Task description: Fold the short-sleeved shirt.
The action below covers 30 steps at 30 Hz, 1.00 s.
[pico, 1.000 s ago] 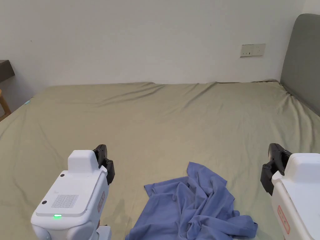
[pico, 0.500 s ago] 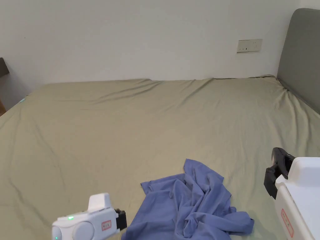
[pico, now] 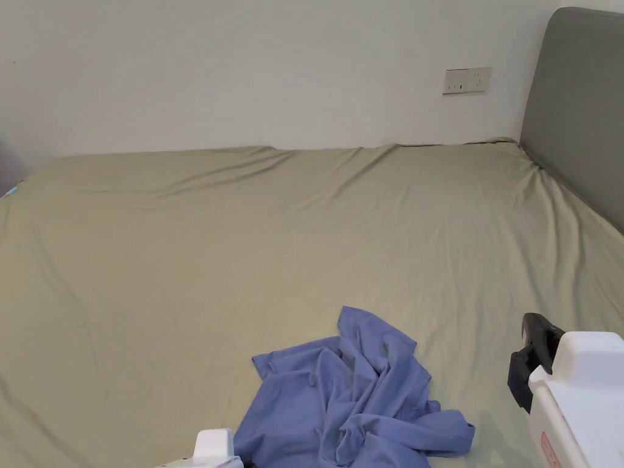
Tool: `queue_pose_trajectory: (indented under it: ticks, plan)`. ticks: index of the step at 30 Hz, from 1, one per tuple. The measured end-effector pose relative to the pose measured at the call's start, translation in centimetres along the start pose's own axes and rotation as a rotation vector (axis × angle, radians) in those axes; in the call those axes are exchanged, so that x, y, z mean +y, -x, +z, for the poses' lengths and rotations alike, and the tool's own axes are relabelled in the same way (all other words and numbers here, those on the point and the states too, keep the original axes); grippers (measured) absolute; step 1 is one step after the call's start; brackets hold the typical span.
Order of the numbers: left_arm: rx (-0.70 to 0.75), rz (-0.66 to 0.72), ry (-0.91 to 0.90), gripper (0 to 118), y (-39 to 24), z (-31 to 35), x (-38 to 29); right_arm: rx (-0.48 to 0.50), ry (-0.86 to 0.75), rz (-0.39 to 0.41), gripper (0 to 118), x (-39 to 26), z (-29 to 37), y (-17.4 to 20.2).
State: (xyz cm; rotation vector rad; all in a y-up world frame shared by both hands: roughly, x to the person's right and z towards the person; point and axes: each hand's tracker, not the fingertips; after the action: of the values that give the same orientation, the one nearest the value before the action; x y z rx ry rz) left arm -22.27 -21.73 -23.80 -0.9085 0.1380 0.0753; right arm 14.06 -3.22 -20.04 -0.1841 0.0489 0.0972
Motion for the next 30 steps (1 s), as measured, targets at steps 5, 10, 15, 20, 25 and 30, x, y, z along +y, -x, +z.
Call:
queue_pose_trajectory:
  ticks: [5, 10, 15, 20, 25, 30]
  plan:
    - [-0.042, -0.044, 0.008, 1, -0.3, 1.4, 0.5, -0.003, 0.156, -0.017, 22, -2.0, -2.9, -0.5]
    - [-0.114, -0.01, -0.077, 1, 0.4, 3.8, 1.4, 0.089, 0.477, -0.058, 98, -7.3, -9.0, -0.3]
    - [-0.207, 0.045, -0.122, 1, 1.2, 5.8, 2.7, 0.165, 0.672, -0.127, 101, -12.7, -14.6, 1.1]
    - [-0.259, 0.053, -0.11, 1, 1.1, 6.1, 3.1, 0.165, 0.8, -0.048, 79, -16.0, -17.4, 3.2]
    - [-0.297, 0.138, -0.076, 1, 2.0, 5.6, 3.3, 0.241, 0.765, -0.061, 13, -14.7, -14.7, 4.3]
    - [-0.336, 0.203, -0.102, 1, 3.1, 6.3, 4.9, 0.204, 0.604, 0.001, 12, -10.0, -13.1, 2.0]
